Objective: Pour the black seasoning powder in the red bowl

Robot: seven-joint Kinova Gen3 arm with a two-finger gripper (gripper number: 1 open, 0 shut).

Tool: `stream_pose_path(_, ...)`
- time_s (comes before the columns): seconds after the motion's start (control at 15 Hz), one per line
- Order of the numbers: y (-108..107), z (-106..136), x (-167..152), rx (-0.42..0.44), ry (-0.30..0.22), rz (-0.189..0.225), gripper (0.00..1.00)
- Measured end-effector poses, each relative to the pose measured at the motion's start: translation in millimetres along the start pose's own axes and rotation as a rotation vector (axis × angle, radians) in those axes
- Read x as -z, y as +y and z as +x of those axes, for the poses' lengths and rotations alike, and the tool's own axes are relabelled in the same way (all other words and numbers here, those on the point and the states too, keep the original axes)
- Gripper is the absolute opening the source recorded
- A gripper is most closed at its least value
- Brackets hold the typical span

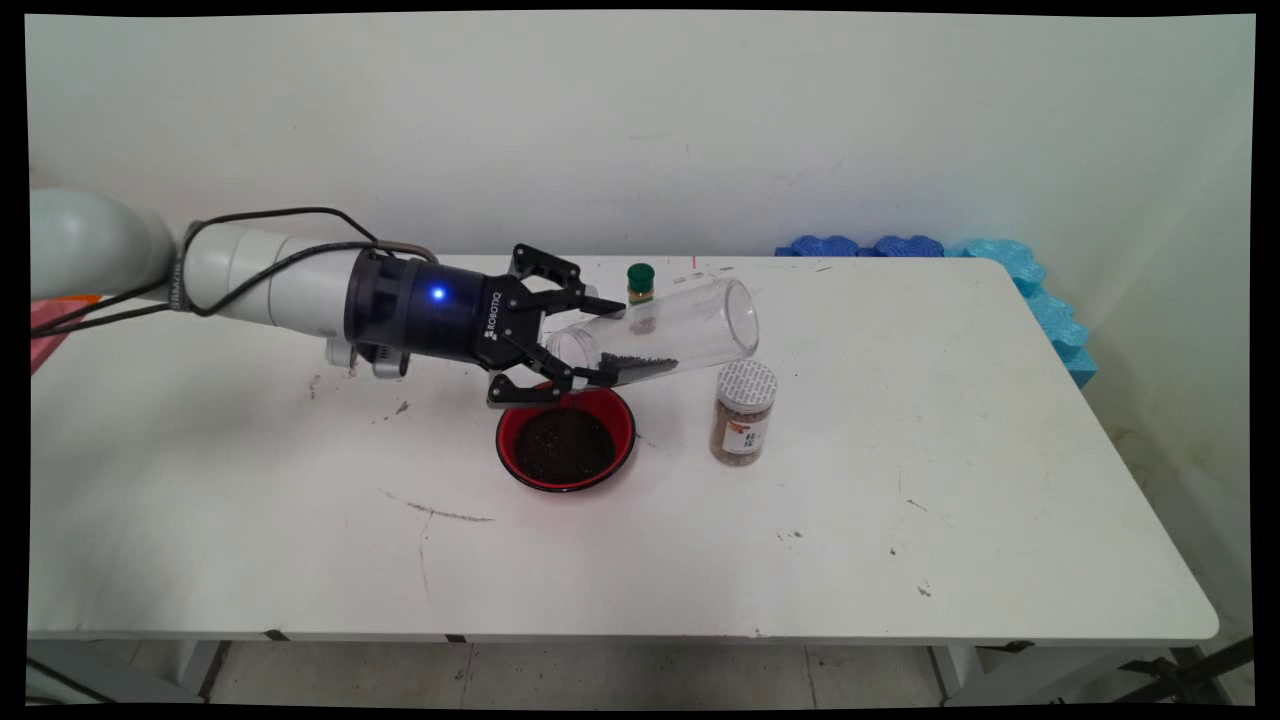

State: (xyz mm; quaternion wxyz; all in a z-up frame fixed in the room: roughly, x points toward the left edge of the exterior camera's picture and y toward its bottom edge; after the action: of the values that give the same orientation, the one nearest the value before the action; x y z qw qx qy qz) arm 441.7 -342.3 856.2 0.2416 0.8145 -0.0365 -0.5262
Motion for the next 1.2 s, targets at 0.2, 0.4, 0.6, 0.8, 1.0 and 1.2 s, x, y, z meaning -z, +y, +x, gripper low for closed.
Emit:
stream_pose_path(0.2, 0.2, 0.0, 0.2, 0.005, -0.005, -0.005, 0.00)
stream_pose_path(0.4, 0.2, 1.2, 1.3, 0.001, -0.009, -0.008, 0.00)
stream_pose_path(0.6, 0.2, 3.4, 3.4, -0.015, -0.016, -0.003, 0.00)
stream_pose_path(0.8, -0.3, 6.7, 6.4, -0.020, -0.020, 0.003, 0.00)
stream_pose_path(1.0, -0.5, 9.8, 8.7, -0.018, -0.025, 0.003, 0.00)
stream_pose_path(1.2, -0.8, 13.1, 11.1, -0.007, -0.035, -0.001, 0.00)
